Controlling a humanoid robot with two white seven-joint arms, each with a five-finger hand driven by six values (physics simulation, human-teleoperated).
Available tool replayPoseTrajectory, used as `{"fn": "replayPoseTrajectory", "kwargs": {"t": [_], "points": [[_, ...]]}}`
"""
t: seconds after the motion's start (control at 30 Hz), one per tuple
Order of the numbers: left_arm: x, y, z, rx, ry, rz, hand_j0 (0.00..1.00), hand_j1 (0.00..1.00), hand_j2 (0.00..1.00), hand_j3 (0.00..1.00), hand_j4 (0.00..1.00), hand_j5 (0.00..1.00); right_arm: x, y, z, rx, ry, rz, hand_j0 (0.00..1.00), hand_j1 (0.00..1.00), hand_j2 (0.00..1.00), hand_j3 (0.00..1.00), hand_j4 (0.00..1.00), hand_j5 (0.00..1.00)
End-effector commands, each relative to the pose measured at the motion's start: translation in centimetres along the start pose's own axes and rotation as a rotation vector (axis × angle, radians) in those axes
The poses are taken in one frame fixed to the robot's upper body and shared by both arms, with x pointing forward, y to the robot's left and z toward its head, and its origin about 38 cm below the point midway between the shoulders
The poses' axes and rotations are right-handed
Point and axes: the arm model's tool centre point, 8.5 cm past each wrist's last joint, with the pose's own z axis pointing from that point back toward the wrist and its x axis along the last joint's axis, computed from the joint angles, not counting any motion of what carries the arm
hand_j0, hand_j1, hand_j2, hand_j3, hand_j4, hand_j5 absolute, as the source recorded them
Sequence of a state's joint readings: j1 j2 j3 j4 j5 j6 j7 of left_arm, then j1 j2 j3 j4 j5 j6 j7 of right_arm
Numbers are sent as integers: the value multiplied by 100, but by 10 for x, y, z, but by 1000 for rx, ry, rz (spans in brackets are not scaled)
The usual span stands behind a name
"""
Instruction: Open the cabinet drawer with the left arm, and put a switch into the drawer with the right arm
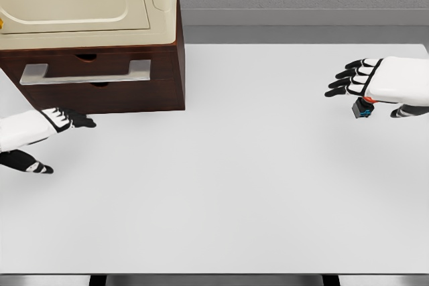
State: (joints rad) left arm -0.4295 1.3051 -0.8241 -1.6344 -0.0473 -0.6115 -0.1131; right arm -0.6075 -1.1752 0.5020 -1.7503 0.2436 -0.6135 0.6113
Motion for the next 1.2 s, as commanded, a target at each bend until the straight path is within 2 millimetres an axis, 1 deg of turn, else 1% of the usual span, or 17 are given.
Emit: {"fn": "replayPoseTrajectory", "kwargs": {"t": [0.0,0.07,0.13,0.27,0.33,0.43,0.5,0.53,0.6,0.77,0.8,0.83,0.87,0.97,1.07,1.13,1.17], "points": [[11,-1,-5,-9,-35,2,100,100,100,100,100,100,0,0,0,-2,1,-4,100,100,100,100,100,100],[22,0,-8,-16,-68,-6,100,100,100,100,100,100,0,-1,1,-3,2,-3,100,100,100,100,100,100],[24,4,-8,-12,-75,-13,100,100,100,100,100,100,-2,0,2,-4,7,-8,100,100,100,100,100,100],[35,36,-4,34,-93,-73,100,100,100,100,100,100,-30,10,15,2,89,-66,100,100,100,100,100,100],[34,62,10,88,-72,-62,100,100,100,100,100,100,-47,-3,37,-52,162,-67,100,100,100,100,100,100],[36,84,18,141,-67,-62,100,100,100,100,100,100,-46,12,29,-10,149,-86,100,100,100,100,100,100],[41,117,27,204,-64,-112,100,100,100,100,100,100,-44,25,18,56,155,-57,100,100,100,100,100,100],[42,122,28,211,-64,-127,100,100,100,100,100,100,-43,28,16,68,153,-54,100,100,100,100,100,100],[38,105,22,168,-65,-82,100,100,100,100,100,100,-42,39,9,90,137,-73,100,100,100,100,100,100],[49,126,10,205,-124,-95,100,100,100,100,100,100,-45,48,-3,81,129,-113,100,100,100,100,100,100],[47,113,6,175,-145,27,100,100,100,100,100,100,-44,48,-6,76,123,-114,100,100,100,100,100,100],[46,108,6,190,-179,182,100,100,100,100,100,100,-44,44,-11,63,114,-110,100,100,100,100,100,100],[48,105,5,119,-197,195,100,100,100,100,100,100,-44,42,-14,59,111,-109,100,100,100,100,100,100],[46,103,4,74,-190,292,100,100,100,100,100,100,-52,47,-15,58,135,-139,100,100,100,100,100,100],[35,112,2,162,-90,369,100,100,100,100,100,100,-57,47,-14,53,146,-149,100,100,100,100,100,100],[28,102,-20,119,-13,439,100,100,100,100,100,100,-63,52,-16,47,161,-174,100,100,100,100,100,100],[29,105,-30,115,-9,450,100,100,100,100,100,100,-63,57,-20,57,154,-185,100,100,100,100,100,100]]}}
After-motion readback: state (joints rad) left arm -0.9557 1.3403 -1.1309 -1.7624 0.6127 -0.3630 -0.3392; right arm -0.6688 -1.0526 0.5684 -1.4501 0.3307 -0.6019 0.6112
